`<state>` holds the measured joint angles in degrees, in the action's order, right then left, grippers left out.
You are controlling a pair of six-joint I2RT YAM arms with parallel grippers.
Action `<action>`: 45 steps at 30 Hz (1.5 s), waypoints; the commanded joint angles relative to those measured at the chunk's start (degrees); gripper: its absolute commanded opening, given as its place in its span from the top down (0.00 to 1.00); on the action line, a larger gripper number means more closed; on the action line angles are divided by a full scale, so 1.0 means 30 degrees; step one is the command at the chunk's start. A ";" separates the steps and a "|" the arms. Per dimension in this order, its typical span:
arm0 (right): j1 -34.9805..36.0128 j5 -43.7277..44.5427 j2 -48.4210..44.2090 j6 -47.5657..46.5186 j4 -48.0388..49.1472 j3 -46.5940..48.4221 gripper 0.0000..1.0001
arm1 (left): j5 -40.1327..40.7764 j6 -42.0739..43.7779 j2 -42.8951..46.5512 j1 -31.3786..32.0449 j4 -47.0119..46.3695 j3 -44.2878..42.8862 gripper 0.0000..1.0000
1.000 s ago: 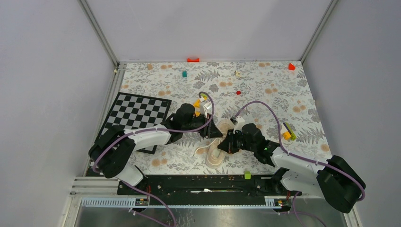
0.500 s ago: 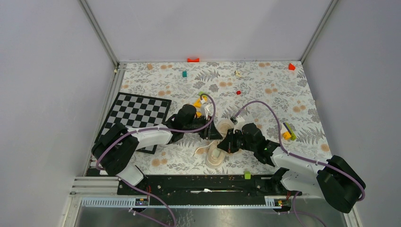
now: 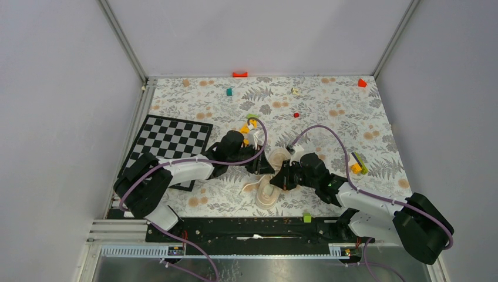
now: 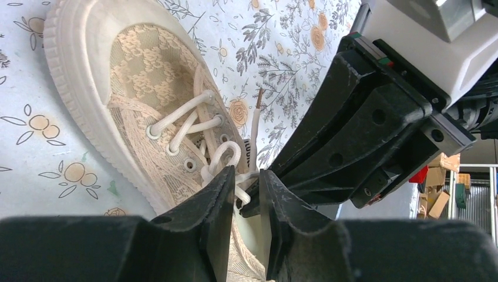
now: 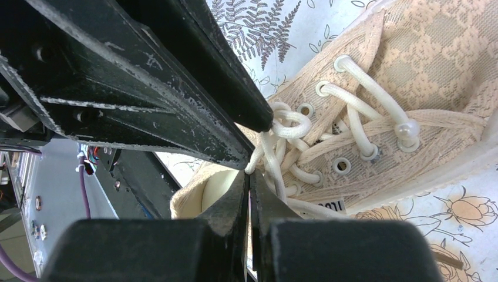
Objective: Tie the shoes
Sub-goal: Cross the shoelace with the shoelace.
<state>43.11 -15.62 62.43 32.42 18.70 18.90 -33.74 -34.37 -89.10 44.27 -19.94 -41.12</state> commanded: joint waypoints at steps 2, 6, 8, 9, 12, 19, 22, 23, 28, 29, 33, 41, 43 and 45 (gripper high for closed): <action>-0.0086 0.0123 -0.0184 -0.0052 0.0593 0.0343 1.00 | 0.0892 0.0378 0.0541 -0.0104 -0.0280 -0.0269 0.73; -0.0101 0.0110 0.0119 -0.0064 0.0611 0.0381 1.00 | 0.0837 0.0348 0.0322 -0.0102 -0.0207 -0.0489 0.72; -0.0074 0.0093 0.0134 -0.0043 0.0651 0.0370 1.00 | 0.0907 0.0298 0.0257 -0.0087 -0.0249 -0.0529 0.72; -0.0074 0.0080 0.0161 -0.0029 0.0665 0.0365 1.00 | 0.0926 0.0244 0.1681 -0.0084 -0.0300 -0.0505 0.72; -0.0074 0.0080 0.0160 -0.0057 0.0613 0.0359 1.00 | 0.1066 0.0259 0.0425 -0.0096 -0.0332 -0.0516 0.72; -0.0084 0.0181 0.0010 -0.0080 0.0498 0.0261 1.00 | 0.1195 0.0237 0.0279 -0.0079 -0.0208 -0.0676 0.72; -0.0075 0.0281 -0.0116 -0.0100 0.0419 0.0169 1.00 | 0.1391 0.0223 0.0407 -0.0091 -0.0236 -0.0648 0.72; -0.0082 0.0291 -0.0134 -0.0087 0.0366 0.0175 1.00 | 0.1514 0.0187 0.0477 -0.0106 -0.0236 -0.0662 0.72; -0.0093 0.0288 -0.0036 -0.0087 0.0386 0.0229 1.00 | 0.2187 0.0213 0.0836 0.0051 -0.0098 -0.0724 0.72; -0.0087 0.0284 -0.0036 -0.0086 0.0362 0.0260 1.00 | 0.2196 0.0321 0.0801 0.0061 0.0063 -0.0822 0.72; -0.0082 0.0256 0.0073 -0.0119 0.0390 0.0322 1.00 | 0.2162 0.0448 0.0674 0.0182 0.0291 -0.0992 0.72; -0.0096 0.0200 0.0189 -0.0115 0.0458 0.0381 1.00 | 0.2144 0.0798 0.0199 0.0517 0.0965 -0.1740 0.71; -0.0076 0.0212 0.0188 -0.0117 0.0434 0.0394 1.00 | 0.2170 0.0876 0.0101 0.0558 0.1140 -0.1804 0.71; -0.0080 0.0196 0.0174 -0.0117 0.0423 0.0392 1.00 | 0.2415 0.1057 0.0012 0.0586 0.1553 -0.1959 0.71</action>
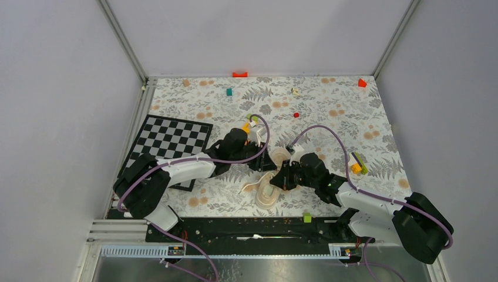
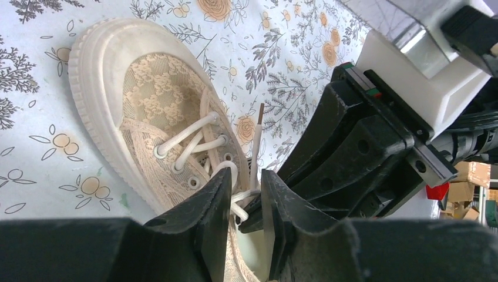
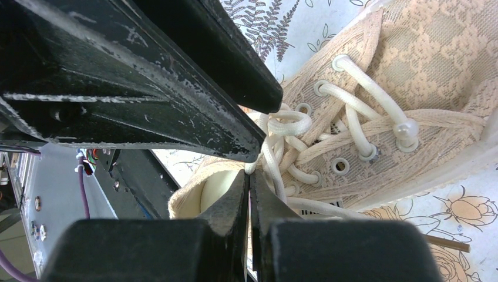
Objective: Tie the shoes
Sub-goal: Cross the shoelace with the shoelace, then tie the shoelace on the shoe.
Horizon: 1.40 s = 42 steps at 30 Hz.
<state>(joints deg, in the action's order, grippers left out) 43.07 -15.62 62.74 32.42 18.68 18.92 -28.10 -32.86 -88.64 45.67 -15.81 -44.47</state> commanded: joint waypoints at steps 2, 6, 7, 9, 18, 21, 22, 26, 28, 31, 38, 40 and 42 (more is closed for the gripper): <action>-0.0088 0.0212 0.0105 -0.0122 0.0434 0.0399 1.00 | 0.0792 0.0795 -0.0225 0.0189 0.0626 -0.1042 0.70; -0.0078 0.0170 0.0157 -0.0115 0.0492 0.0461 1.00 | 0.1296 0.1241 -0.0449 0.0478 0.1331 -0.1378 0.69; -0.0069 0.0189 0.0199 -0.0115 0.0506 0.0462 1.00 | 0.1516 0.1343 -0.0570 0.0564 0.1582 -0.1496 0.69; -0.0067 0.0168 0.0192 -0.0115 0.0506 0.0478 1.00 | 0.1659 0.1402 -0.0697 0.0640 0.1726 -0.1606 0.69; -0.0074 0.0178 0.0236 -0.0086 0.0565 0.0424 1.00 | 0.1732 0.1475 -0.0724 0.0745 0.1856 -0.1701 0.66; -0.0060 0.0174 0.0219 -0.0080 0.0561 0.0461 1.00 | 0.1941 0.1591 -0.0666 0.0793 0.1987 -0.1703 0.65; -0.0067 0.0167 0.0236 -0.0085 0.0566 0.0451 1.00 | 0.2007 0.1628 -0.0634 0.0801 0.2015 -0.1701 0.65; -0.0078 0.0129 0.0256 -0.0101 0.0597 0.0462 1.00 | 0.2107 0.1554 -0.0536 0.0797 0.1847 -0.1618 0.69; -0.0067 0.0117 0.0284 -0.0087 0.0585 0.0457 1.00 | 0.2151 0.1425 -0.0394 0.0780 0.1610 -0.1505 0.70; -0.0075 0.0108 0.0257 -0.0057 0.0600 0.0447 1.00 | 0.2082 0.1348 -0.0315 0.0785 0.1348 -0.1405 0.81; -0.0064 0.0108 0.0212 -0.0062 0.0546 0.0418 1.00 | 0.2028 0.1137 -0.0224 0.0793 0.1060 -0.1276 0.89; -0.0073 0.0116 0.0224 -0.0085 0.0551 0.0394 1.00 | 0.2114 0.1042 -0.0061 0.0785 0.0940 -0.1171 0.89; -0.0075 0.0118 0.0213 -0.0108 0.0538 0.0372 1.00 | 0.2203 0.0955 0.0158 0.0773 0.0863 -0.1043 0.94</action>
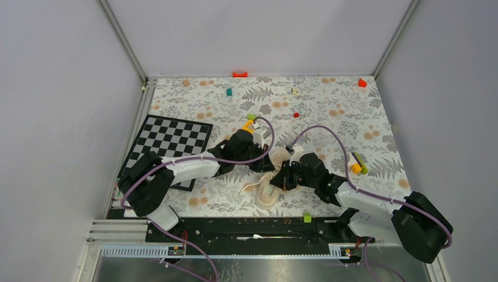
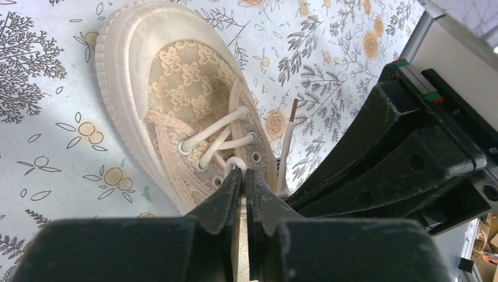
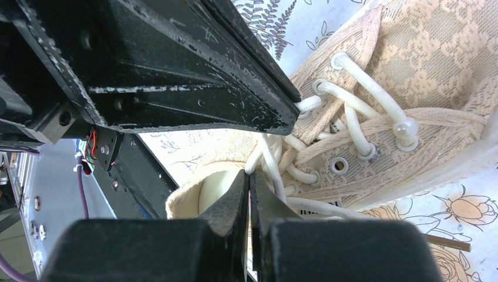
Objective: Tie the shoes
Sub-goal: Tie the shoelace on the shoe.
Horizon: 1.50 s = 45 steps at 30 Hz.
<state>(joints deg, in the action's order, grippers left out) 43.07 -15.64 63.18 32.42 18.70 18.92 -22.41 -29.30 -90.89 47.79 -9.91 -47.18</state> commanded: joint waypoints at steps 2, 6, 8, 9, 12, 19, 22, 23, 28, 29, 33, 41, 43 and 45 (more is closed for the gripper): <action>-0.0060 0.0096 -0.0044 -0.0139 0.0442 0.0336 1.00 | 0.0413 -0.0418 0.1242 -0.0012 -0.1280 0.0052 1.00; -0.0060 0.0284 -0.0516 -0.0199 0.0031 0.0231 1.00 | 0.0386 -0.0839 0.1574 -0.0364 -0.1835 0.0571 1.00; -0.0074 0.0438 -0.0831 -0.0258 -0.0246 0.0185 1.00 | 0.0299 -0.1014 0.1586 -0.0524 -0.2040 0.0759 1.00; -0.0069 0.0540 -0.0971 -0.0283 -0.0380 0.0156 1.00 | 0.0203 -0.1125 0.1608 -0.0608 -0.2205 0.0906 1.00; -0.0071 0.0848 -0.1433 -0.0293 -0.0662 0.0032 1.00 | 0.0016 -0.1425 0.1615 -0.0822 -0.2587 0.1239 1.00; -0.0070 0.1292 -0.2120 -0.0232 -0.1000 -0.0285 1.00 | 0.0029 -0.1675 0.1799 -0.1217 -0.2966 0.1697 1.00; -0.0080 0.1287 -0.2128 -0.0233 -0.0991 -0.0298 1.00 | -0.0016 -0.1815 0.1890 -0.1403 -0.3117 0.1851 1.00; -0.0062 0.1287 -0.2173 -0.0210 -0.0989 -0.0300 1.00 | -0.0027 -0.1822 0.1906 -0.1465 -0.3127 0.1903 1.00; -0.0065 0.1202 -0.2713 -0.0117 -0.1056 -0.0286 1.00 | -0.0060 -0.2297 0.1862 -0.2021 -0.3761 0.2482 1.00; -0.0075 0.1159 -0.2803 -0.0115 -0.1136 -0.0251 1.00 | -0.0150 -0.2329 0.1789 -0.2110 -0.3805 0.2495 1.00; -0.0067 0.0869 -0.3144 -0.0097 -0.1267 -0.0161 1.00 | -0.0315 -0.2403 0.1447 -0.2304 -0.3955 0.2569 1.00; -0.0082 0.0814 -0.3757 0.0030 -0.1606 -0.0249 1.00 | -0.0399 -0.2509 0.0915 -0.2568 -0.4222 0.2739 1.00; -0.0069 0.0852 -0.3891 0.0032 -0.1702 -0.0298 1.00 | -0.0281 -0.2481 0.0898 -0.2684 -0.4225 0.2839 1.00; -0.0063 0.0881 -0.3999 0.0057 -0.1774 -0.0370 1.00 | -0.0238 -0.2481 0.0888 -0.2786 -0.4225 0.2941 1.00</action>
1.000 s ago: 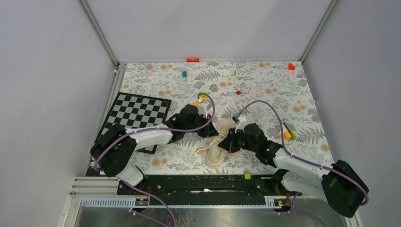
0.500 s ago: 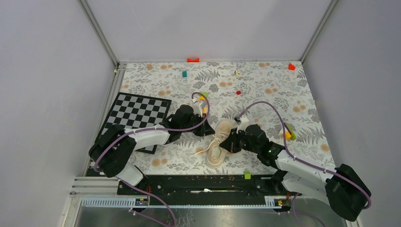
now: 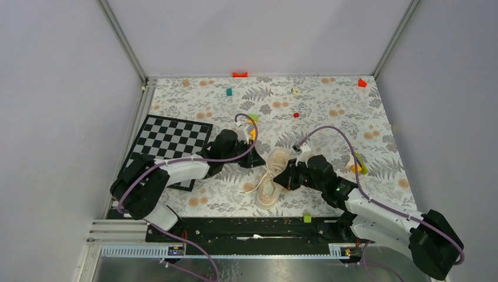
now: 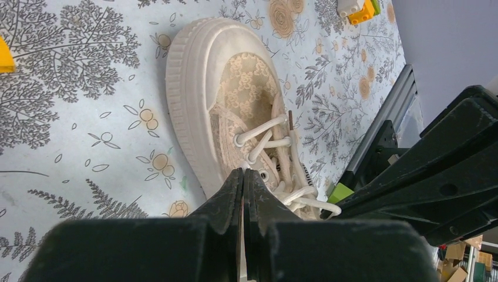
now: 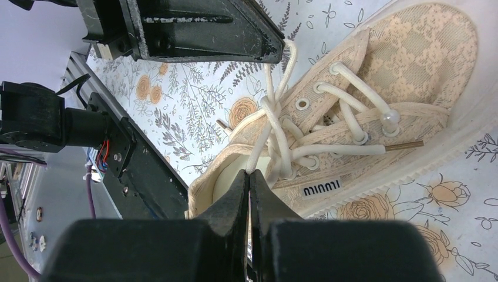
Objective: Tie the shoes
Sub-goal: Tie the shoelace on the shoe.
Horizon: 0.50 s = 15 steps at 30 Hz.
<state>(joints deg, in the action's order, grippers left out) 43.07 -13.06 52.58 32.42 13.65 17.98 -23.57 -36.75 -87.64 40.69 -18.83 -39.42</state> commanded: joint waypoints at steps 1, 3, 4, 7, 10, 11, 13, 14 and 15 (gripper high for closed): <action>-0.0060 0.0025 -0.0518 0.0082 -0.0118 -0.0098 1.00 | 0.0178 0.0005 -0.0191 -0.0501 -0.1278 0.0431 1.00; -0.0069 0.0019 -0.0681 0.0078 -0.0251 -0.0202 1.00 | 0.0221 0.0005 -0.0183 -0.0611 -0.1332 0.0560 1.00; -0.0068 0.0032 -0.0750 0.0074 -0.0343 -0.0219 1.00 | 0.0223 0.0005 -0.0189 -0.0664 -0.1354 0.0618 1.00; -0.0067 -0.0012 -0.0948 0.0090 -0.0593 -0.0373 1.00 | 0.0242 0.0002 -0.0164 -0.0821 -0.1421 0.0768 1.00; -0.0080 0.0042 -0.1170 0.0083 -0.0778 -0.0574 1.00 | 0.0240 0.0002 -0.0113 -0.0919 -0.1447 0.0880 1.00; -0.0073 0.0072 -0.1250 0.0086 -0.0823 -0.0628 1.00 | 0.0240 -0.0003 -0.0074 -0.0948 -0.1453 0.0910 1.00; -0.0060 0.0144 -0.1314 0.0140 -0.0884 -0.0762 1.00 | 0.0245 0.0011 -0.0042 -0.1023 -0.1458 0.0958 1.00; -0.0067 0.0161 -0.1341 0.0159 -0.0887 -0.0831 1.00 | 0.0259 0.0031 -0.0039 -0.1049 -0.1458 0.0960 1.00; -0.0086 0.0163 -0.1371 0.0154 -0.0902 -0.0894 1.00 | 0.0283 0.0034 -0.0002 -0.1092 -0.1458 0.1026 1.00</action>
<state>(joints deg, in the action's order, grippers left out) 43.07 -12.99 49.52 32.67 11.53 16.08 -23.97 -37.36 -87.96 38.83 -20.27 -36.91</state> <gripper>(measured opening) 0.018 0.011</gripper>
